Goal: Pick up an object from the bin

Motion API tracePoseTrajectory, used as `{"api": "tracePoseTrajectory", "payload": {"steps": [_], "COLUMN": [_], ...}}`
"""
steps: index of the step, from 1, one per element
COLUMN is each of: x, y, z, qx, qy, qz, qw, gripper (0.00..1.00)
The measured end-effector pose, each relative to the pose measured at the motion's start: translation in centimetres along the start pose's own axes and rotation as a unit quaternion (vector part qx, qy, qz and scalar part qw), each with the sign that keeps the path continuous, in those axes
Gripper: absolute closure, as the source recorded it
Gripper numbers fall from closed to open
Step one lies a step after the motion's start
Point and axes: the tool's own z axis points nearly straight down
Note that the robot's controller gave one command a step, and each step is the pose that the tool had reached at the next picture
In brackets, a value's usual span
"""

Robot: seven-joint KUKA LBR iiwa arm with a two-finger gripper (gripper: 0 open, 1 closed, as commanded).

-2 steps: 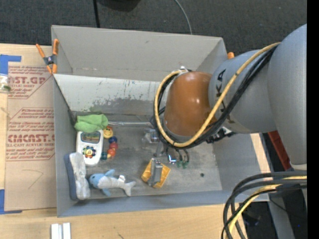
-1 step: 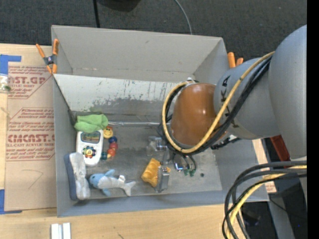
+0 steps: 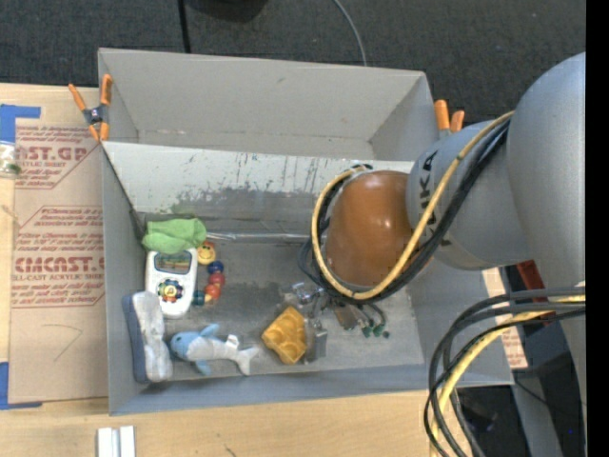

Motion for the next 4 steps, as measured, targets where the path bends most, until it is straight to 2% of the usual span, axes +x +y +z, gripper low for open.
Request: {"api": "tracePoseTrajectory", "payload": {"steps": [1, 2, 3, 4], "x": [0.0, -2.8, -4.8, -4.5], "y": [0.0, 1.6, 3.1, 3.1], "z": [0.0, 0.0, 0.0, -0.4], "qx": [0.0, 0.001, 0.0, -0.001], "qy": [0.0, 0.0005, -0.001, 0.0006], "qz": [0.0, -0.016, -0.026, -0.027], "qw": [1.0, 0.9999, 0.9996, 0.9996], "gripper": [1.0, 1.0, 1.0, 1.0]}}
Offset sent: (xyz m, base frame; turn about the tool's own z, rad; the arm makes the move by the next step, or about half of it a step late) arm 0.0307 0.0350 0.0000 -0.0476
